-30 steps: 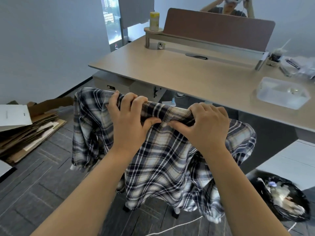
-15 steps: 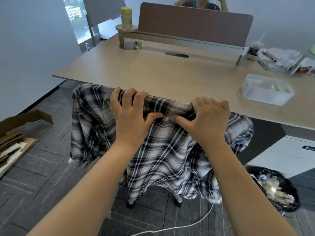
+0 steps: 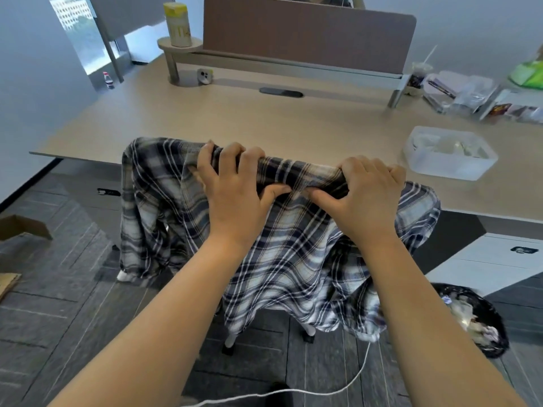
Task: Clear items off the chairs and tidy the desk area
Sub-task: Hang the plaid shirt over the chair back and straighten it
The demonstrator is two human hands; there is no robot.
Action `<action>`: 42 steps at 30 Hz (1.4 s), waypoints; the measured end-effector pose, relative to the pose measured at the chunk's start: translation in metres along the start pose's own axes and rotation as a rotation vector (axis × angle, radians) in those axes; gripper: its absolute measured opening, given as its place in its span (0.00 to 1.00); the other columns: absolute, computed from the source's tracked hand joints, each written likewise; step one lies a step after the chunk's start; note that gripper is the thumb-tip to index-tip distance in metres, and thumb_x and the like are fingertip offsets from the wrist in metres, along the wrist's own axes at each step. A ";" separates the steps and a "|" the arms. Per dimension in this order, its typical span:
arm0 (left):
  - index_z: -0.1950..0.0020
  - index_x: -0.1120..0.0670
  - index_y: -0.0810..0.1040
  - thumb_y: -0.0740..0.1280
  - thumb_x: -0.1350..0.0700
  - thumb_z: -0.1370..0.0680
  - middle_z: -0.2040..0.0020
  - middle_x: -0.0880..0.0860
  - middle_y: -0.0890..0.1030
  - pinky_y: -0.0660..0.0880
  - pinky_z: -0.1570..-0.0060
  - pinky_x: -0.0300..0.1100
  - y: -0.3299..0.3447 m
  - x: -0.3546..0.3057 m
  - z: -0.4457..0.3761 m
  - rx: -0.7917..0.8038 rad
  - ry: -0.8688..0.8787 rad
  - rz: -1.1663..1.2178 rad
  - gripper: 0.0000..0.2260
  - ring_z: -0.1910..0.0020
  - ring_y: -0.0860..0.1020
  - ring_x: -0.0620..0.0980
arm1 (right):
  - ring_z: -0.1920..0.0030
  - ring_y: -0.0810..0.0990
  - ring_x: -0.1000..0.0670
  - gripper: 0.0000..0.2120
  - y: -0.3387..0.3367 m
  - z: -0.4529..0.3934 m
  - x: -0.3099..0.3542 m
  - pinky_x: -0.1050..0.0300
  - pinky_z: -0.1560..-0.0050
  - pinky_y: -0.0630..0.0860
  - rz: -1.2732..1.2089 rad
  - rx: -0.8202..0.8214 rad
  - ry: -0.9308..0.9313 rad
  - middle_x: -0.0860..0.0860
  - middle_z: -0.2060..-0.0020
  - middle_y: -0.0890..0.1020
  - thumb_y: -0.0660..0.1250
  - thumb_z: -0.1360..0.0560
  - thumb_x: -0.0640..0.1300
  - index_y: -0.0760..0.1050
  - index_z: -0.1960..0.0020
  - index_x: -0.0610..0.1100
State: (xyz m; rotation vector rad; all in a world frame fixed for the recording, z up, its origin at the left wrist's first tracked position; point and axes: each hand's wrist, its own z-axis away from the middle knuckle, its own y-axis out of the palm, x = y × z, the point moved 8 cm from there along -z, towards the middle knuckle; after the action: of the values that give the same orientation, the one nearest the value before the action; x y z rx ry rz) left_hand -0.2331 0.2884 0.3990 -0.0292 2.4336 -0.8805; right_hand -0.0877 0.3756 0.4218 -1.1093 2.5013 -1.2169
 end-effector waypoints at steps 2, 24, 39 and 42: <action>0.46 0.50 0.63 0.60 0.40 0.33 0.42 0.63 0.75 0.65 0.38 0.62 0.009 0.000 -0.008 -0.004 -0.004 0.002 0.21 0.39 0.53 0.56 | 0.67 0.64 0.49 0.25 0.009 -0.009 -0.007 0.53 0.57 0.56 -0.004 0.041 0.007 0.51 0.71 0.66 0.63 0.38 0.67 0.60 0.66 0.45; 0.41 0.54 0.68 0.59 0.41 0.32 0.34 0.62 0.70 0.48 0.34 0.72 0.048 -0.023 -0.036 0.097 -0.048 -0.083 0.24 0.29 0.59 0.66 | 0.59 0.77 0.44 0.28 0.030 -0.046 -0.038 0.55 0.60 0.51 -0.030 0.029 -0.077 0.46 0.62 0.80 0.60 0.37 0.66 0.77 0.56 0.42; 0.46 0.60 0.78 0.62 0.58 0.24 0.50 0.57 0.82 0.73 0.51 0.46 0.070 -0.237 0.087 0.563 0.455 0.407 0.10 0.50 0.78 0.57 | 0.52 0.76 0.41 0.14 -0.152 0.132 -0.162 0.52 0.52 0.69 -0.059 -0.078 0.511 0.41 0.56 0.81 0.60 0.30 0.46 0.76 0.54 0.37; 0.45 0.59 0.77 0.62 0.59 0.24 0.50 0.55 0.81 0.70 0.53 0.42 0.075 -0.303 0.121 0.634 0.513 0.525 0.10 0.50 0.77 0.54 | 0.54 0.75 0.45 0.09 -0.208 0.182 -0.200 0.56 0.54 0.67 0.015 -0.122 0.641 0.46 0.59 0.78 0.63 0.27 0.43 0.76 0.54 0.37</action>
State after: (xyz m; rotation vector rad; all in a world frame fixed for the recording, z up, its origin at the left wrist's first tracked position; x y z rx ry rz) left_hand 0.0978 0.3365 0.4246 1.1277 2.2718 -1.4701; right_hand 0.2478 0.3146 0.4184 -0.8049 3.0637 -1.6422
